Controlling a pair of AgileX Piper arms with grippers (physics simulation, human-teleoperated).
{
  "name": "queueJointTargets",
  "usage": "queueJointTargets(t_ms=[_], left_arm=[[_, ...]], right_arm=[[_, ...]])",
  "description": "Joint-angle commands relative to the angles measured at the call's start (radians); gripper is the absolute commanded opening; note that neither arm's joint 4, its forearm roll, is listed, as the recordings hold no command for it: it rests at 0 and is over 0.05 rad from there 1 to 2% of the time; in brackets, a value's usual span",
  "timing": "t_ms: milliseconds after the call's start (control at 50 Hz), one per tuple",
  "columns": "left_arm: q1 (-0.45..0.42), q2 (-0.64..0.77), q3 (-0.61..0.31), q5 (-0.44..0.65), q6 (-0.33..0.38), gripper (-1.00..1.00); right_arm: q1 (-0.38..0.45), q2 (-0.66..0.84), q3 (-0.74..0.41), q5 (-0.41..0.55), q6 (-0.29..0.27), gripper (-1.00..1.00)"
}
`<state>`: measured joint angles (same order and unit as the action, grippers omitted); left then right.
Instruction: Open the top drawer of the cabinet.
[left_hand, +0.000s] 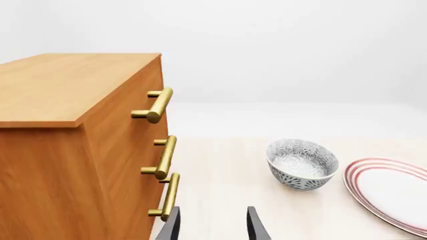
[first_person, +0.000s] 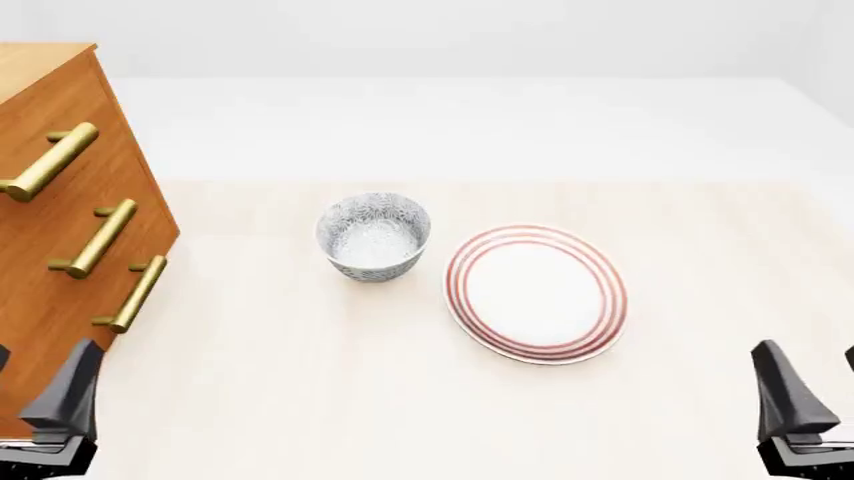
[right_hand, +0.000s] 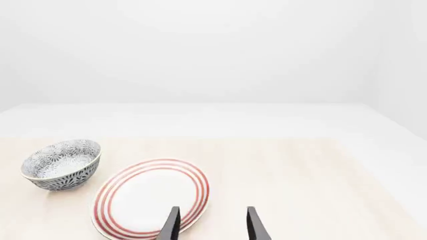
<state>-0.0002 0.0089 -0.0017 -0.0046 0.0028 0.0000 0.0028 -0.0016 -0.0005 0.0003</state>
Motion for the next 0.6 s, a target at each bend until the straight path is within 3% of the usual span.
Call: queueJointTargets(t_ms=[20, 80, 280, 320, 340, 600], left_arm=[[-0.001, 0.046, -0.003, -0.029, 0.019, 1.00], [0.000, 0.044, -0.002, -0.027, 0.012, 1.00], [-0.001, 0.068, -0.002, -0.042, 0.021, 1.00], [-0.026, -0.006, -0.006, 0.007, 0.046, 1.00], [0.001, -0.005, -0.005, 0.008, -0.004, 1.00], [-0.018, -0.004, -0.015, 0.013, 0.035, 1.00]], right_arm=[[0.000, 0.007, -0.004, -0.001, 0.000, 1.00], [0.003, 0.000, -0.005, -0.003, -0.021, 1.00], [0.001, 0.005, -0.006, 0.001, -0.007, 1.00], [0.000, 0.002, -0.003, 0.001, -0.002, 1.00], [0.000, 0.002, -0.003, 0.001, -0.002, 1.00], [0.000, 0.002, -0.003, 0.001, -0.002, 1.00]])
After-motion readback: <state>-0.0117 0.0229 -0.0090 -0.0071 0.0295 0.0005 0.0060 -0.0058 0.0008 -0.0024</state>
